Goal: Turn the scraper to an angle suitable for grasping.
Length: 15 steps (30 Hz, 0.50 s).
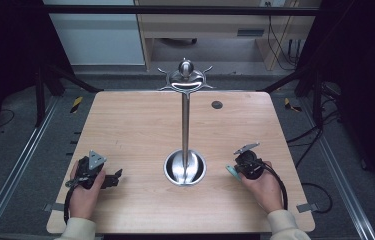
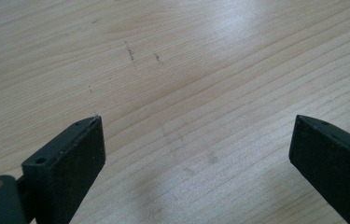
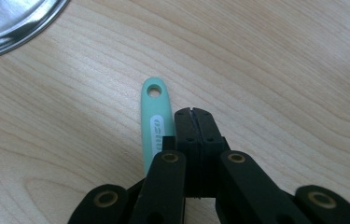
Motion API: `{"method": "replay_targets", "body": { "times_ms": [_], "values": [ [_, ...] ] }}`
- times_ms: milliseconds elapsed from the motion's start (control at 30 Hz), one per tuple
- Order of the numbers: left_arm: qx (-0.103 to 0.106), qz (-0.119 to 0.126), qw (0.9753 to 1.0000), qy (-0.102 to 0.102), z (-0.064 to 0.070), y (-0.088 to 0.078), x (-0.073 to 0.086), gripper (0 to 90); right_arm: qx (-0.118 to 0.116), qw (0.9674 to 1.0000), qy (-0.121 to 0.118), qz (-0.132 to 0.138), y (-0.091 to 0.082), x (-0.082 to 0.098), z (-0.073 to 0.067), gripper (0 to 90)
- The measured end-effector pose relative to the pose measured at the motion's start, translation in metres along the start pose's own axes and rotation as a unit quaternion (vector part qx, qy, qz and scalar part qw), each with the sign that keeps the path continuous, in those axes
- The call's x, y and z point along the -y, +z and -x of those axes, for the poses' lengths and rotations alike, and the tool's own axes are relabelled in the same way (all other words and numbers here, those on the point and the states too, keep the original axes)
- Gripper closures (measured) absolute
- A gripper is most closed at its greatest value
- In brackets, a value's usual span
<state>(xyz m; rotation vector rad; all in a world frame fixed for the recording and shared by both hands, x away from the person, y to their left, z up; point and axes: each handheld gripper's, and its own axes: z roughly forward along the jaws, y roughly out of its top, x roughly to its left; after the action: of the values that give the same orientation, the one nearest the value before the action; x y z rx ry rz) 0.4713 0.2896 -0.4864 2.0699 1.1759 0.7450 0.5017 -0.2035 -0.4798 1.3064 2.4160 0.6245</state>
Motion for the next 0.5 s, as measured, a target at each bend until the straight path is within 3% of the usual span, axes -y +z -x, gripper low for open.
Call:
{"method": "replay_targets", "body": {
  "times_ms": [100, 133, 267, 333, 500],
  "values": [
    [-0.001, -0.001, 1.0000, 0.002, 0.001, 0.000, 0.000, 3.3, -0.020, 0.9998, -0.002, 0.001, -0.001, 0.001, -0.001, 90.0],
    [-0.002, -0.001, 1.0000, 0.003, 0.001, 0.000, 0.000, 3.3, -0.043, 0.9991, -0.009, -0.001, -0.003, 0.003, -0.007, 90.0],
    [-0.002, -0.006, 0.9999, 0.012, 0.003, 0.001, 0.000, 3.2, -0.061, 0.9975, -0.035, -0.005, -0.006, 0.005, -0.016, 90.0],
    [-0.002, -0.006, 0.9999, 0.013, 0.004, 0.001, -0.001, 3.3, -0.066, 0.9973, -0.031, 0.000, -0.009, 0.004, -0.018, 90.0],
    [-0.007, -0.007, 0.9999, 0.014, 0.003, 0.000, 0.000, 3.3, -0.080, 0.9952, -0.057, 0.002, -0.018, -0.004, -0.023, 87.3]
  ]
}}
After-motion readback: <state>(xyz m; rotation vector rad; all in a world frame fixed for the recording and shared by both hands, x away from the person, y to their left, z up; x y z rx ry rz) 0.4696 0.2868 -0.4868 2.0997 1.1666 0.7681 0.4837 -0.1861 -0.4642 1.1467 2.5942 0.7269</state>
